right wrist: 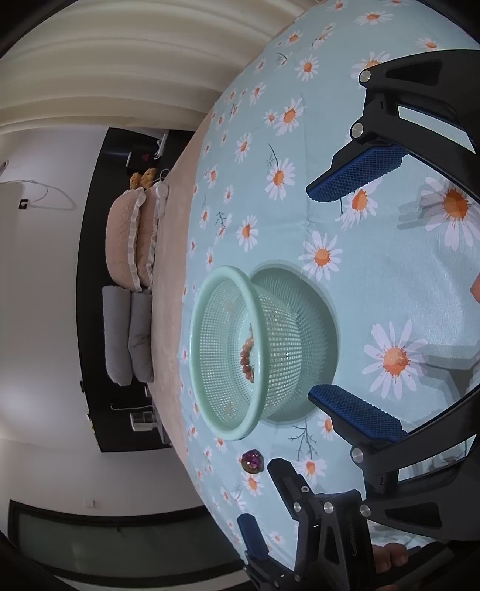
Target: Organize jewelry
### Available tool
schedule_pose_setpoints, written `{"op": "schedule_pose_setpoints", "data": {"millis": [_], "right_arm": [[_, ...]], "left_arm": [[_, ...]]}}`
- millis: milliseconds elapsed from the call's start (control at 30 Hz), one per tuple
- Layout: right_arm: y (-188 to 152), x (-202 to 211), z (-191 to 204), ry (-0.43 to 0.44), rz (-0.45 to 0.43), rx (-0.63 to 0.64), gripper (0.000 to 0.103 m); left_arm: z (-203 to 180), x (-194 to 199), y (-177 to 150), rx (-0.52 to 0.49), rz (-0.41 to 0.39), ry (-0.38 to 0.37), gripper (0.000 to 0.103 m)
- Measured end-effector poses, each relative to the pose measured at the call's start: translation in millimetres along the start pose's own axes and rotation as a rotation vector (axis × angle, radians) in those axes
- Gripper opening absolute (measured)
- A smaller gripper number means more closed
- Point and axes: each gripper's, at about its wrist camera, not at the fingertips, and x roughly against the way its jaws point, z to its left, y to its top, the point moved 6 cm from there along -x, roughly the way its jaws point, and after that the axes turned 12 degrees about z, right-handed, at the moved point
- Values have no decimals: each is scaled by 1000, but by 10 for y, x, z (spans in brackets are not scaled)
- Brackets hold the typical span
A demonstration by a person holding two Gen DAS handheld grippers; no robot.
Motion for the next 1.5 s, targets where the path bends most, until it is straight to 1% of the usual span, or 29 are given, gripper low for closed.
{"op": "schedule_pose_setpoints", "data": {"millis": [500,633,833,1267,1500], "right_arm": [[-7,-7,7,-2,2,3,95],[-8,-9,8,-2,2,3,95],[-9,-11,9,-1,3,4,95],[-9,-13,12,-3,5,5,95],[-7,-10,14,-3,3,5,95]], "left_arm": [[10,-14,0,19,18,-39,97],[17,-32,-3,18,27,-19,97],[55,-43,-2,32,30,-10,97],[55,-51,-17,34,42,-28,97],[56,-39,-16,31,41,-25,97]]}}
